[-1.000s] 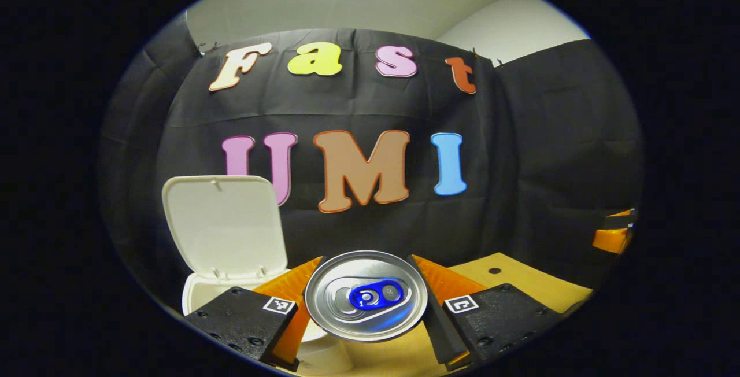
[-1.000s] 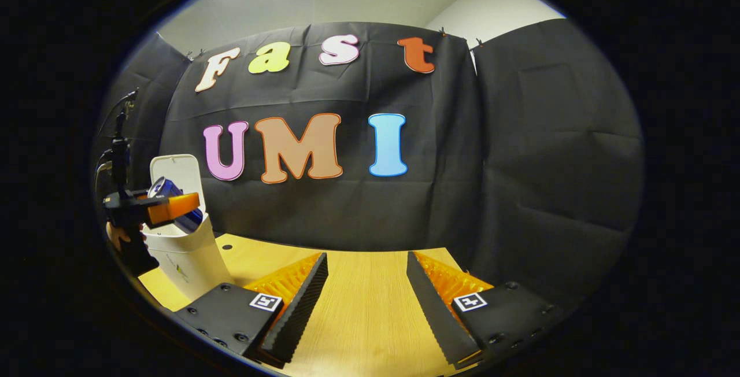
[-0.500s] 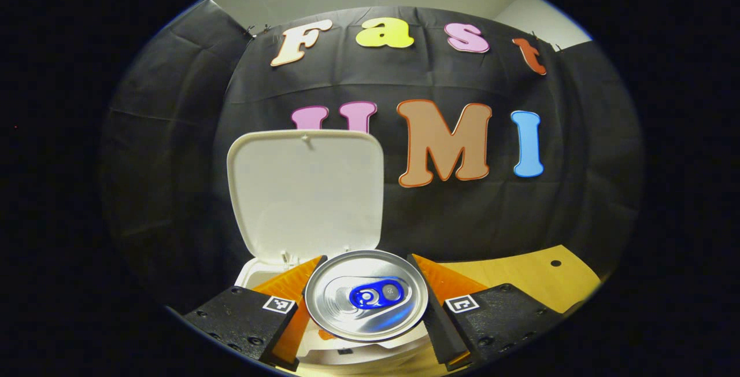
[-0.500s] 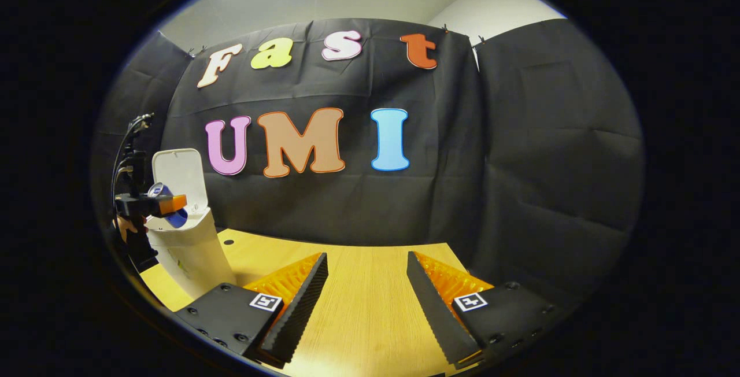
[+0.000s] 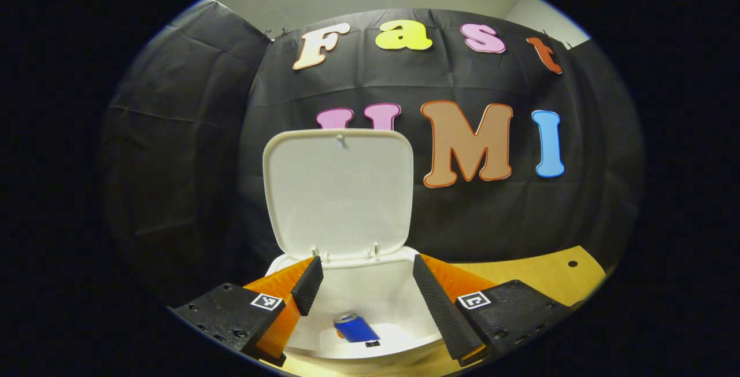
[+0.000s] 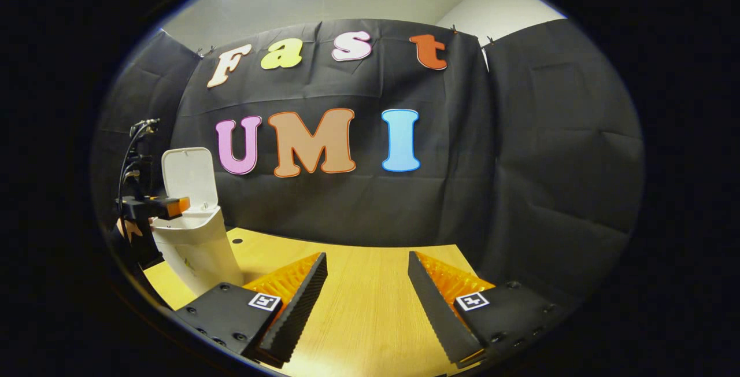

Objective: Press the lid of the desktop garbage bin to open it, pick up the crumpled paper on the desktop and throw it into the bin, then pick up the pop can on the desktop and drop it into the bin, and finally close the garbage bin lid.

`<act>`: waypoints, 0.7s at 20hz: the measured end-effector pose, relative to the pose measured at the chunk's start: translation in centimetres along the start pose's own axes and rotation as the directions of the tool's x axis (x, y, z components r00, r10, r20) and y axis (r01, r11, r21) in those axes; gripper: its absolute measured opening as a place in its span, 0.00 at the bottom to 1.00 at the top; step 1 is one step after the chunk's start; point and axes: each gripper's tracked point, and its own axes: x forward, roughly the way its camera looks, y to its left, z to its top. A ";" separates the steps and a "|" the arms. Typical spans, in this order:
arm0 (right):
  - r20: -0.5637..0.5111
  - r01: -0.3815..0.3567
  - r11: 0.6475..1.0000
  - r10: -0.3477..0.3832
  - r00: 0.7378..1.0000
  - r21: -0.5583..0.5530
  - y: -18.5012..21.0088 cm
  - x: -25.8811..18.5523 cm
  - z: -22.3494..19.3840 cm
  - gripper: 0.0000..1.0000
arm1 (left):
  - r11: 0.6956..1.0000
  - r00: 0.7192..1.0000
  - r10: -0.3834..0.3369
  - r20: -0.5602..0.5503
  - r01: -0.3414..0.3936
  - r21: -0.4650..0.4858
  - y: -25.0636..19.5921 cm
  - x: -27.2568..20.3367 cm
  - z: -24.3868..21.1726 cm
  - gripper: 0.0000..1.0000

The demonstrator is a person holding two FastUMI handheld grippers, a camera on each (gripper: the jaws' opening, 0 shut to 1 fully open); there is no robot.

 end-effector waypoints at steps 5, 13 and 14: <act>0.004 -0.065 0.998 0.065 0.998 0.005 0.8 1.4 0.2 0.95 | 1.000 0.993 0.016 0.113 -0.017 0.011 -0.1 -0.3 8.2 0.93; -0.033 -0.054 0.998 0.056 0.998 0.039 0.8 1.8 -1.9 0.94 | 0.999 0.979 0.020 0.203 -0.029 0.038 1.1 5.1 18.5 0.93; -0.037 -0.052 0.998 0.054 0.998 0.041 0.8 1.9 -2.1 0.94 | 0.999 0.981 0.018 0.195 -0.026 0.040 1.3 6.0 18.7 0.93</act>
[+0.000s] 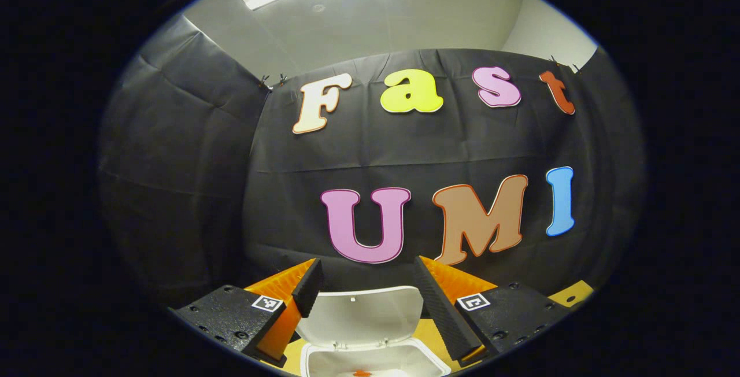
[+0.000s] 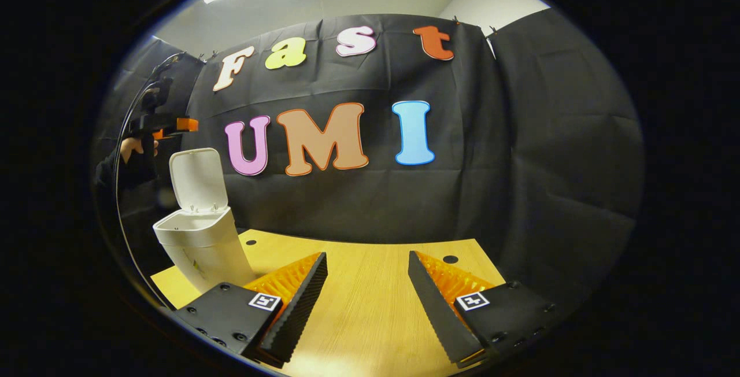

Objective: Press the lid of the desktop garbage bin to open it, pick up the crumpled paper on the desktop and throw it into the bin, then pick up the pop can on the desktop and drop it into the bin, and finally close the garbage bin lid.

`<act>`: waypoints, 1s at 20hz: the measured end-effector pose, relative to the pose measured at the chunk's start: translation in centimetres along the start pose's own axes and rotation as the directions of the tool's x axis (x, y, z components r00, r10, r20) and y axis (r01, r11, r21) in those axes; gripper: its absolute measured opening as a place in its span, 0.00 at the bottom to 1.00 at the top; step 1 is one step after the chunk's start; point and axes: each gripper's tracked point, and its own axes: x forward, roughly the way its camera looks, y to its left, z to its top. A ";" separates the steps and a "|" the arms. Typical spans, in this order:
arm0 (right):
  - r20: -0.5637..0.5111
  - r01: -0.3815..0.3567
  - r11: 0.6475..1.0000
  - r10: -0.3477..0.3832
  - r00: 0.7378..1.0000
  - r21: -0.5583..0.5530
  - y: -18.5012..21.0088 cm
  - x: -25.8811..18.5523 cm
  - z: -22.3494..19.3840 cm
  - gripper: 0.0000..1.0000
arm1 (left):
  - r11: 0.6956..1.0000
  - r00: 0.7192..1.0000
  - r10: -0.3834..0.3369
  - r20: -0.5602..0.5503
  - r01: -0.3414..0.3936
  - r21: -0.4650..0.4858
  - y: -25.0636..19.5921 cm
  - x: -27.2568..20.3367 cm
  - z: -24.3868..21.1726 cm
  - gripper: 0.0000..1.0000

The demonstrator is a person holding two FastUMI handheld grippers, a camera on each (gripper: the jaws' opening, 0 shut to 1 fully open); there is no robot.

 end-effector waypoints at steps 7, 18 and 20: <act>-0.001 0.026 1.000 -0.026 1.000 -0.017 -0.4 0.0 0.0 0.94 | 0.999 0.986 0.037 -0.161 -0.042 -0.031 1.7 5.2 -4.0 0.93; 0.010 -0.015 1.000 0.015 1.000 -0.026 1.1 0.7 0.5 0.94 | 0.999 0.963 0.006 -0.270 -0.015 -0.034 0.8 1.5 -7.3 0.94; 0.007 -0.026 0.999 0.026 1.000 -0.030 1.4 0.8 0.4 0.94 | 0.999 0.963 -0.005 -0.271 -0.009 -0.047 0.4 0.3 -7.5 0.94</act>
